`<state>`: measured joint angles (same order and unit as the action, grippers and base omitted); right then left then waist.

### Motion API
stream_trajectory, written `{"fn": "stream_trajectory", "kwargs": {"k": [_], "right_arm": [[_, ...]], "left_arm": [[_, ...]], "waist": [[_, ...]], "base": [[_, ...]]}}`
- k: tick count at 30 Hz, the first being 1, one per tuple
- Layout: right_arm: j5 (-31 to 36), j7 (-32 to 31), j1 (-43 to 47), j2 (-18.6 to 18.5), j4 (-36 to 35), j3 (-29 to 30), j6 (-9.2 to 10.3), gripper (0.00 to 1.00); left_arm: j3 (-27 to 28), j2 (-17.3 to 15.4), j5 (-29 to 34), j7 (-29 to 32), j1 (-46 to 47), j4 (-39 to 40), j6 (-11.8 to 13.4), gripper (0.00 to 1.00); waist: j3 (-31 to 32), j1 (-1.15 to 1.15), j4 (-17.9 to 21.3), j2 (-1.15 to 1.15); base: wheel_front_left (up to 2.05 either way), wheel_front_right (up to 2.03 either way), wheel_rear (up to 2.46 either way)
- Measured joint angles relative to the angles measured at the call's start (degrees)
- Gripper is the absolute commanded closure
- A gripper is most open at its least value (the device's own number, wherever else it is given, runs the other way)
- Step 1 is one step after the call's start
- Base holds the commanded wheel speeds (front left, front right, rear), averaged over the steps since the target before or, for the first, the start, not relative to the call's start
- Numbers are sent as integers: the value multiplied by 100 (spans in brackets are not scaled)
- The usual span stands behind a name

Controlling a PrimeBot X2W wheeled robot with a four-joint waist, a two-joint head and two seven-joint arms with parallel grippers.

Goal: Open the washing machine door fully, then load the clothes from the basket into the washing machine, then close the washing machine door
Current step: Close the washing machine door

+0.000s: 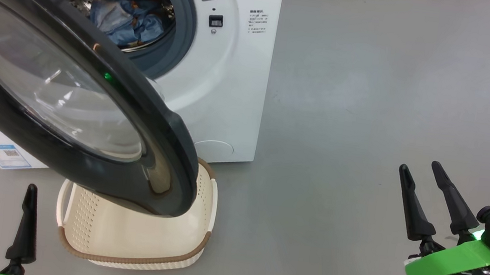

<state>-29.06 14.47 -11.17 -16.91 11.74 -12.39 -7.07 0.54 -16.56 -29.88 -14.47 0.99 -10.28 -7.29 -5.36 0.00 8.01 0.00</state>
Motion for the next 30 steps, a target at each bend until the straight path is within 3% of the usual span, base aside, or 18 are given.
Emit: {"fn": "stream_trajectory", "kwargs": {"k": [1, 3, 4, 5, 18, 30], "right_arm": [[0, 0, 0, 0, -1, 0, 0, 45], [0, 0, 0, 7, -18, 22, 0, 71], [1, 0, 0, 9, -27, 37, 0, 92], [1, 0, -1, 14, -42, 57, 0, 100], [91, 1, -509, -77, -389, 91, 0, 100], [64, 7, -1299, -122, -905, -616, 0, 100]], "left_arm": [[1, 0, 4, 0, 0, 2, 0, 0], [19, 1, 18, 0, 0, 18, 0, 0], [25, 1, 24, 0, 0, 27, 0, 0], [27, 2, 30, 0, 0, 29, 0, 0], [40, 101, 31, -12, 5, 37, 0, 0], [32, 190, 31, -14, 9, -2, 0, 0]], "waist": [[-4, 0, -5, 0], [-14, 0, -18, 0], [-18, 0, -27, 0], [-20, 0, -37, 0], [-46, 0, -363, 0], [51, 0, -1031, 0]], "base": [[0, 0, 0], [0, 0, 0], [0, 0, 0], [0, 0, 0], [0, 0, 0], [0, 0, 0]]}}
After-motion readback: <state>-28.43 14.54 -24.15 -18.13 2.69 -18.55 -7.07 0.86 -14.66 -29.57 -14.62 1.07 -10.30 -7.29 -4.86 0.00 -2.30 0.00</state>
